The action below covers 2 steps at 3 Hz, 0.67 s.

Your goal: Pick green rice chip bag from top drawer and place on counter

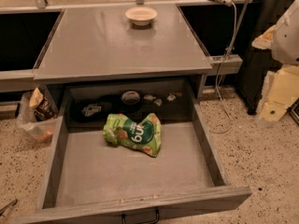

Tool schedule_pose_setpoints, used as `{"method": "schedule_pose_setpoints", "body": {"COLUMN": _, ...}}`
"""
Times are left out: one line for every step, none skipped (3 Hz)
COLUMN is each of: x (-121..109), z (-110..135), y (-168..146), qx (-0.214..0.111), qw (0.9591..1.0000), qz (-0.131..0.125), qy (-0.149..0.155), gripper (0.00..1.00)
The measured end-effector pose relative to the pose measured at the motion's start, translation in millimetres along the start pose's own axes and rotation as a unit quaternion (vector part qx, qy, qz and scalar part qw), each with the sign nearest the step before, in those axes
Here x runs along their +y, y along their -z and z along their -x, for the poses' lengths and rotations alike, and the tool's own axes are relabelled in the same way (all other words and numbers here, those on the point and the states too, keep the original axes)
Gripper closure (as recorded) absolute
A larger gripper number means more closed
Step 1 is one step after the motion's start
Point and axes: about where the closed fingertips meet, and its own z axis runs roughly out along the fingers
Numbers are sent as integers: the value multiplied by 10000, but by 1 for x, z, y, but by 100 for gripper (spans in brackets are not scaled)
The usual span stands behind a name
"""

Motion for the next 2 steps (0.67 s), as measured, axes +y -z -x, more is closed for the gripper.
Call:
{"method": "schedule_pose_setpoints", "body": {"x": 0, "z": 0, "y": 0, "qx": 0, "qw": 10000, "qz": 0, "qy": 0, "gripper": 0}}
{"method": "schedule_pose_setpoints", "body": {"x": -5, "z": 6, "y": -18, "qx": -202, "qw": 9997, "qz": -153, "qy": 70, "gripper": 0}}
